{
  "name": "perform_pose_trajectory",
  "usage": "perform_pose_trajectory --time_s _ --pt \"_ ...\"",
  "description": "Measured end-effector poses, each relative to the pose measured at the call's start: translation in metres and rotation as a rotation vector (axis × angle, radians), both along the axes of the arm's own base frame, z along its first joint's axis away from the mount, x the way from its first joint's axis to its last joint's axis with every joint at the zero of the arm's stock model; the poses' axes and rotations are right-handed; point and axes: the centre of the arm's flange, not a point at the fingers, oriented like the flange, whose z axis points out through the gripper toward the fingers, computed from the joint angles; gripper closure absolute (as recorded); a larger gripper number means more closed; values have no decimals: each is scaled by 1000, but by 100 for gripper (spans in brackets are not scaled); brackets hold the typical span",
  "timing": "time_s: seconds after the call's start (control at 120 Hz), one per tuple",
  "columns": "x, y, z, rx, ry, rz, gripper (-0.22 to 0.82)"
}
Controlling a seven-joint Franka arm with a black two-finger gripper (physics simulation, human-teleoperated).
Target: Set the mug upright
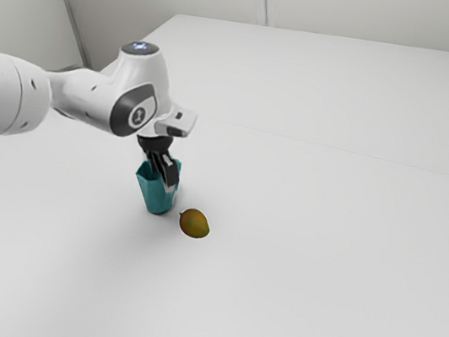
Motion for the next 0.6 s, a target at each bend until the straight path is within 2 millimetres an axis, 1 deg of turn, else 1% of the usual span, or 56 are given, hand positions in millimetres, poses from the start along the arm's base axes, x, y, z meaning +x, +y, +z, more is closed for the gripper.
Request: perform_pose_trajectory --time_s 0.108,0.192,0.25,0.35,0.458,0.55,0.6 --pt "0 4 25 -12 -36 11 8" --pt "8 6 56 -17 -73 28 5" --pt "9 8 75 -20 -88 43 4" --pt "15 14 117 -21 -122 74 3" --pt "18 16 159 -4 -145 96 2" --pt "14 15 188 2 -153 112 1" --pt "10 15 197 4 -149 121 1"
